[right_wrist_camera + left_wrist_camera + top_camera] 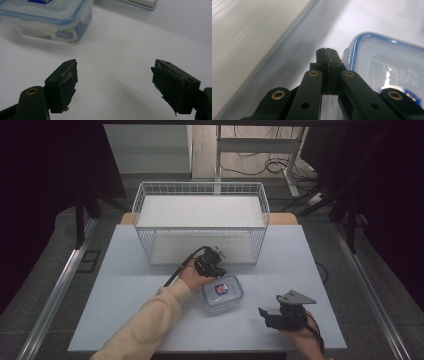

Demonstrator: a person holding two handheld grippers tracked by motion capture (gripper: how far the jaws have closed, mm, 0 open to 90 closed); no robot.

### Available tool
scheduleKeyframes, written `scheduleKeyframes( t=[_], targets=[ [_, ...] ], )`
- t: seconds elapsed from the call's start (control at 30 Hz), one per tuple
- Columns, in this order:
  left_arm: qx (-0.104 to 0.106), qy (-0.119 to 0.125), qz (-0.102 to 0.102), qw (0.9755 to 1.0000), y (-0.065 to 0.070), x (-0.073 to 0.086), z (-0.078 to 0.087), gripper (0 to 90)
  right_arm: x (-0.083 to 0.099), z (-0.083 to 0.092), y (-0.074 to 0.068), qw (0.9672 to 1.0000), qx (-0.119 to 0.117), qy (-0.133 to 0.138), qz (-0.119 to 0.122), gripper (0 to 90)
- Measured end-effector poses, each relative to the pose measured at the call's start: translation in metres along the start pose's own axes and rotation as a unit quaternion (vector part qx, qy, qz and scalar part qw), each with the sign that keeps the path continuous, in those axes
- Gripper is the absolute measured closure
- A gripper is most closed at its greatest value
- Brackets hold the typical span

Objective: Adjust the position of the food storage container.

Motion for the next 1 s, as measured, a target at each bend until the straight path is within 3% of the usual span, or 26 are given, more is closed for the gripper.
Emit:
scheduleKeyframes(
  t=[0.13, 0.4, 0.5, 0.63, 0.73, 0.9, 1.0],
  targets=[
    [-0.001, -0.011, -0.026, 0.9996, 0.012, -0.007, -0.004, 89.8, 0.0, 0.0, 0.001, 1.0, -0.001, 0.0, -0.001, 20.1],
    [0.007, -0.019, -0.039, 0.9991, 0.022, -0.011, -0.008, 89.8, 0.0, 0.001, 0.002, 1.0, 0.001, 0.003, -0.003, 20.1],
    [0.004, -0.013, -0.035, 0.9993, 0.023, -0.011, -0.005, 89.8, 0.0, 0.002, 0.004, 1.0, 0.002, 0.004, -0.007, 20.1],
    [-0.018, 0.003, -0.018, 0.9997, 0.019, -0.006, 0.008, 89.8, 0.001, 0.002, 0.004, 1.0, 0.002, 0.004, -0.008, 20.5],
    [-0.019, 0.034, 0.005, 0.9992, 0.016, 0.007, 0.029, 89.8, 0.001, 0.003, 0.005, 0.9999, 0.002, 0.005, -0.009, 20.6],
    [-0.021, 0.074, 0.036, 0.9964, 0.014, 0.049, 0.061, 89.5, 0.001, 0.004, 0.005, 0.9999, 0.003, 0.007, -0.012, 20.6],
    [-0.027, 0.096, 0.069, 0.9926, 0.014, 0.079, 0.074, 83.5, 0.001, 0.004, 0.006, 0.9999, 0.004, 0.007, -0.014, 21.0]
  ],
)
Point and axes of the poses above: each handheld gripper's, and its own axes: z roughly backward along the jaws, x roughly out of its underside, y roughly to its right, the point moved 1 cm from there along -z, roughly forward along the jaws, and after that the axes turned 14 degrees about -y, right-handed, at the moved point
